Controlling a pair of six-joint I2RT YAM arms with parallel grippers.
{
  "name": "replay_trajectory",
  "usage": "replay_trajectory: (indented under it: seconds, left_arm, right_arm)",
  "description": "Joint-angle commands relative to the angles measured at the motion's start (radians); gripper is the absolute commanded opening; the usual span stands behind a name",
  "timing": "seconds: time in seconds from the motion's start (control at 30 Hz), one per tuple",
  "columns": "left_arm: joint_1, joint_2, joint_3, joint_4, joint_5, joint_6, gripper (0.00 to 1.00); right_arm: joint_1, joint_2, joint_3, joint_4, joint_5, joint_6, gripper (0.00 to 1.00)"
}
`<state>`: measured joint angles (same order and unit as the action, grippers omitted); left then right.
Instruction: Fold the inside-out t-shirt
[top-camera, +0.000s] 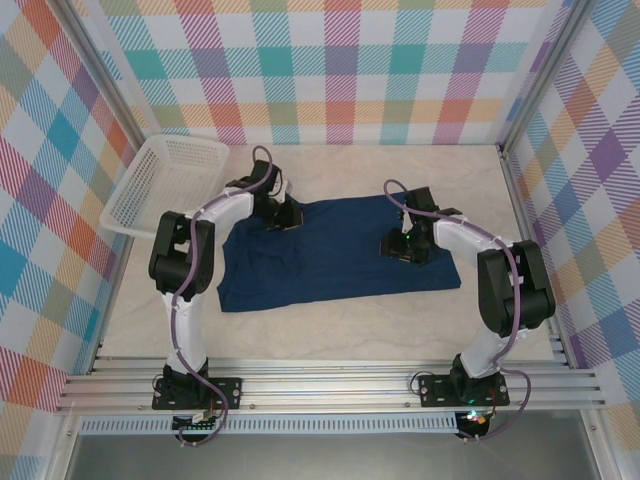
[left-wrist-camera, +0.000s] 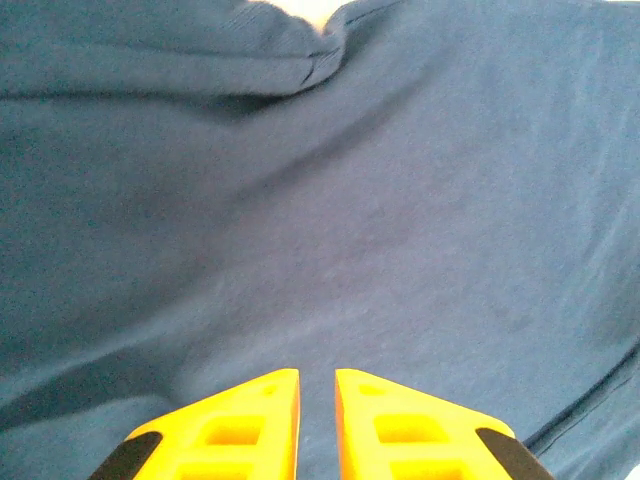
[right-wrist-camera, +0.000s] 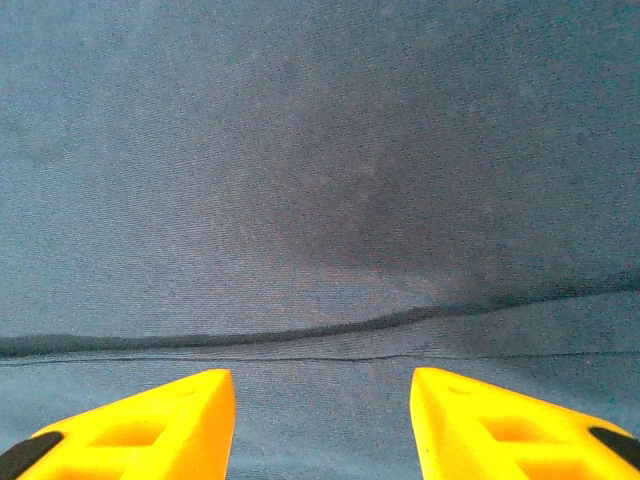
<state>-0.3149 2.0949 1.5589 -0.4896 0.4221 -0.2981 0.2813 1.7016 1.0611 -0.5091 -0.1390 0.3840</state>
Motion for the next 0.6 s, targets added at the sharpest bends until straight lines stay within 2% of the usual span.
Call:
replay_trajectory:
  seconds: [0.0, 0.13, 0.23, 0.33, 0.47, 0.57]
  left_arm:
    - [-0.021, 0.045, 0.066, 0.000, 0.062, -0.001, 0.17]
    - [-0.023, 0.054, 0.111, -0.027, 0.067, 0.005, 0.18]
    - [-0.020, -0.035, 0.051, -0.029, -0.081, 0.009, 0.22]
    - [0.021, -0.159, -0.078, -0.005, -0.248, -0.030, 0.29]
    - [0.154, -0.297, -0.280, 0.068, -0.291, -0.117, 0.34]
    - [0.219, -0.355, -0.354, 0.103, -0.313, -0.138, 0.39]
  right_arm:
    - [0.001, 0.005, 0.010, -0.008, 0.013, -0.009, 0.50]
    - [0.001, 0.007, 0.005, -0.010, 0.018, -0.010, 0.50]
    - [0.016, -0.015, 0.002, 0.001, 0.011, -0.034, 0.49]
    - [0.110, -0.071, 0.004, 0.056, 0.009, -0.122, 0.50]
    - [0.256, -0.050, 0.044, 0.227, -0.073, -0.127, 0.52]
    - [0.356, 0.055, 0.133, 0.351, -0.097, -0.126, 0.52]
